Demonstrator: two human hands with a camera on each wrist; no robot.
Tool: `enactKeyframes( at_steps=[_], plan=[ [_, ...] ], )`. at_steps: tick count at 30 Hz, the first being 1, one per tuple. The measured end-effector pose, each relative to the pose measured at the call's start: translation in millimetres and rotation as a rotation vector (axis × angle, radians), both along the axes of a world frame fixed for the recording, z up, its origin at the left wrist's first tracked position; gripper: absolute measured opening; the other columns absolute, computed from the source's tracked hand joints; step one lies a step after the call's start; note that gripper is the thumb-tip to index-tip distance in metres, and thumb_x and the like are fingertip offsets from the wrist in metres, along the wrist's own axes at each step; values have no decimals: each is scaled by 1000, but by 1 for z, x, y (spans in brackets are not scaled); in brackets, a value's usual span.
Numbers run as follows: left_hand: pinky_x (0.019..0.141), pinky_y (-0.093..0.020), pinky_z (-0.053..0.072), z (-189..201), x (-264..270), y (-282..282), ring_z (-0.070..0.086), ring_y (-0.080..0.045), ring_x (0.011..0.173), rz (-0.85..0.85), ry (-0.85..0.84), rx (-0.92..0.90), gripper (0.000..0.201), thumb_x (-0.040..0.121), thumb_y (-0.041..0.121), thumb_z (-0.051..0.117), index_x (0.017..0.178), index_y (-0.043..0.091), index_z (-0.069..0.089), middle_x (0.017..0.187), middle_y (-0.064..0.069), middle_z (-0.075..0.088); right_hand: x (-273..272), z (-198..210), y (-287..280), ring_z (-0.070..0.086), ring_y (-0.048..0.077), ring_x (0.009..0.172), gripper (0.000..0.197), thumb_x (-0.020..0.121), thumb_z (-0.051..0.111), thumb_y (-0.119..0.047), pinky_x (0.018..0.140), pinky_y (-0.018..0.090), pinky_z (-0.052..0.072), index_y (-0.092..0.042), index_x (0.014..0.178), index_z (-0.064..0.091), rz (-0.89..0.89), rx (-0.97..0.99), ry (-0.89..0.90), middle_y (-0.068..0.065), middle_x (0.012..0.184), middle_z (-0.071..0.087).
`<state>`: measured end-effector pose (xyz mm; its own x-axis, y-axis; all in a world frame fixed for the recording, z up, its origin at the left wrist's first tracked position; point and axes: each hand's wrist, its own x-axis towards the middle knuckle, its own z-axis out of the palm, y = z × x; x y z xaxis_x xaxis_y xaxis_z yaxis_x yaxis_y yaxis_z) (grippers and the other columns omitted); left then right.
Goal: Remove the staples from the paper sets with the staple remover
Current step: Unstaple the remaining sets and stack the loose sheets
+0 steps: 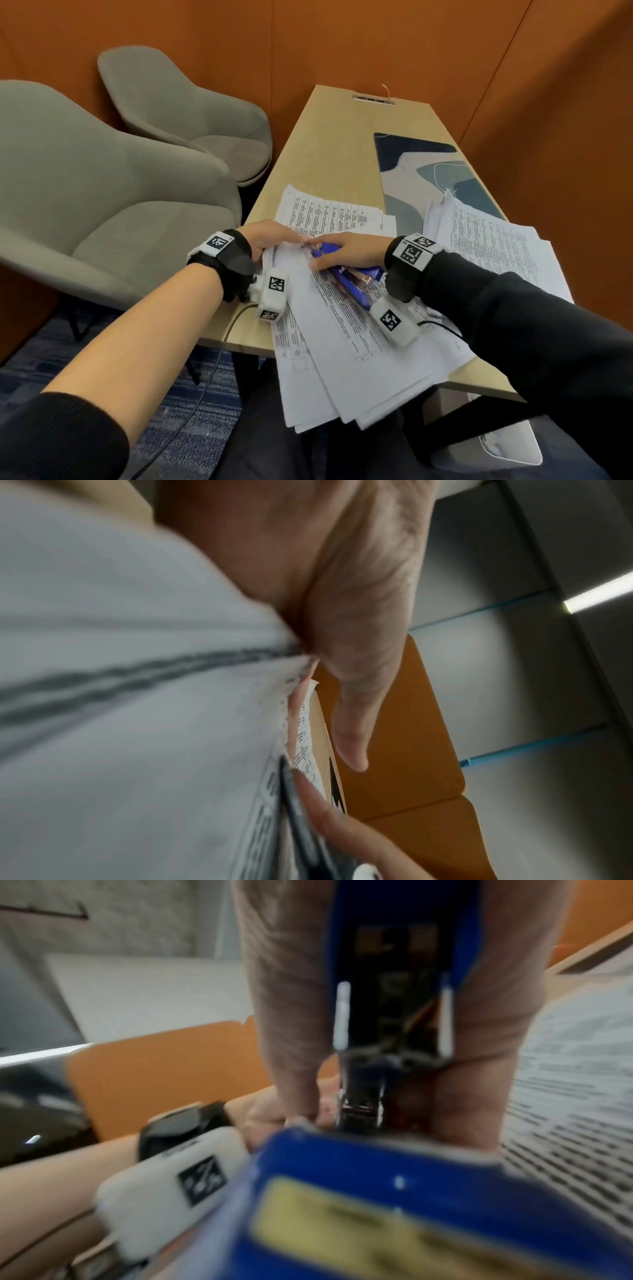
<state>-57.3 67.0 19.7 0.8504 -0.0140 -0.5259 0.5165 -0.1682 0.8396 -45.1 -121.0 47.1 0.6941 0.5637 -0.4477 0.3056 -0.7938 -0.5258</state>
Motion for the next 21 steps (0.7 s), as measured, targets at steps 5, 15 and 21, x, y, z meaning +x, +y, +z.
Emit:
enactKeyframes(
  at_steps=[5,15,21],
  plan=[
    [72,-32,55,2,5,-1,65,-22,74,-51,20,110,17,88,23,68,94,6,66,89,-10,69,-22,8,20,55,18,99,69,94,59,-39,83,25,39,-36,153,23,219,-274,-242,3,122,58],
    [95,-44,52,-3,14,-5,68,-28,92,-47,-57,351,17,73,16,77,84,4,72,93,-13,73,-57,-5,42,61,29,68,63,96,45,-6,55,43,52,-9,152,15,497,-800,-858,8,85,58],
    [92,-50,53,-8,9,2,69,-33,97,-57,-15,252,36,78,22,75,109,5,66,104,-16,72,-15,10,-2,55,19,101,69,92,60,-39,86,30,46,-39,151,25,259,-363,-383,4,135,54]
  ],
)
